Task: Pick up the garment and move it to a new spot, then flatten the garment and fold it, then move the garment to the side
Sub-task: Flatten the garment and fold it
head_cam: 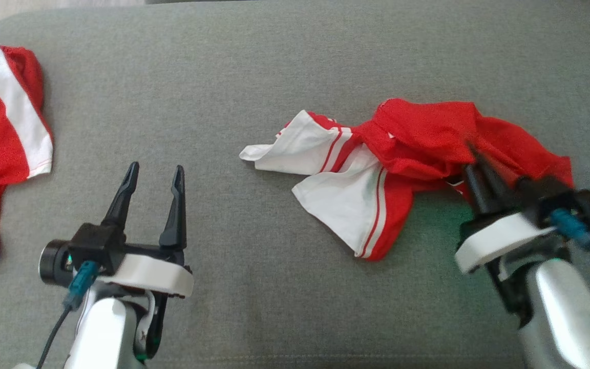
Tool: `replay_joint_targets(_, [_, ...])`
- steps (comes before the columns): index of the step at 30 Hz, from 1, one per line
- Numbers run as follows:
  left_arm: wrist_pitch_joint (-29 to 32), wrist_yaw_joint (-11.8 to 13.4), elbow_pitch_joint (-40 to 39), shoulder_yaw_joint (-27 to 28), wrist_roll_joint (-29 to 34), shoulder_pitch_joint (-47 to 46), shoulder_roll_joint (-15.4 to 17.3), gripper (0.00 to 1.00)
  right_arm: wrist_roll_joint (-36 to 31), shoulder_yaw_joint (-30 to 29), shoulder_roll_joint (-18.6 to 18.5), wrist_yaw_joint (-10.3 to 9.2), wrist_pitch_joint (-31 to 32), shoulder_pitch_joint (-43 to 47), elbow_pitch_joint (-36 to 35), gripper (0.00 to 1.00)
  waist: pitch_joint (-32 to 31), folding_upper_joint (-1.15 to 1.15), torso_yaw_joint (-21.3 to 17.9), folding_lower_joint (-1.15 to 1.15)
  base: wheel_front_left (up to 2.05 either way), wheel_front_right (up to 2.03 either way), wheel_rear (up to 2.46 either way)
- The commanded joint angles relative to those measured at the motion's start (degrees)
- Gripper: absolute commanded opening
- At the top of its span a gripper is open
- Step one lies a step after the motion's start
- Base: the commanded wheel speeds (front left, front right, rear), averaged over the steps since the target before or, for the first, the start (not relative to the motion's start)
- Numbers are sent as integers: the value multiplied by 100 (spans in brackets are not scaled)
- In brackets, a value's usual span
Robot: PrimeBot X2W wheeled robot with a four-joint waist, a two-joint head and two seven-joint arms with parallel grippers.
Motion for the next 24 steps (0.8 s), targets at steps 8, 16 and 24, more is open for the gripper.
replay_joint_targets(8, [-70, -43, -169, 253, 68, -274, 11, 100, 671, -1202, 218, 42, -10, -727, 159, 0, 38, 0, -88, 0, 0, 0, 0])
replay_joint_targets(16, [-70, -104, -125, 169, 84, -375, -29, 100, 898, -2534, 268, 42, 380, -1087, 1745, 0, 153, 0, 25, 0, 0, 0, 0])
replay_joint_targets(24, [-70, -84, -141, 249, 78, -314, -44, 100, 1263, -2834, 458, 42, 635, -835, 2314, 100, 180, 0, -11, 0, 0, 0, 0])
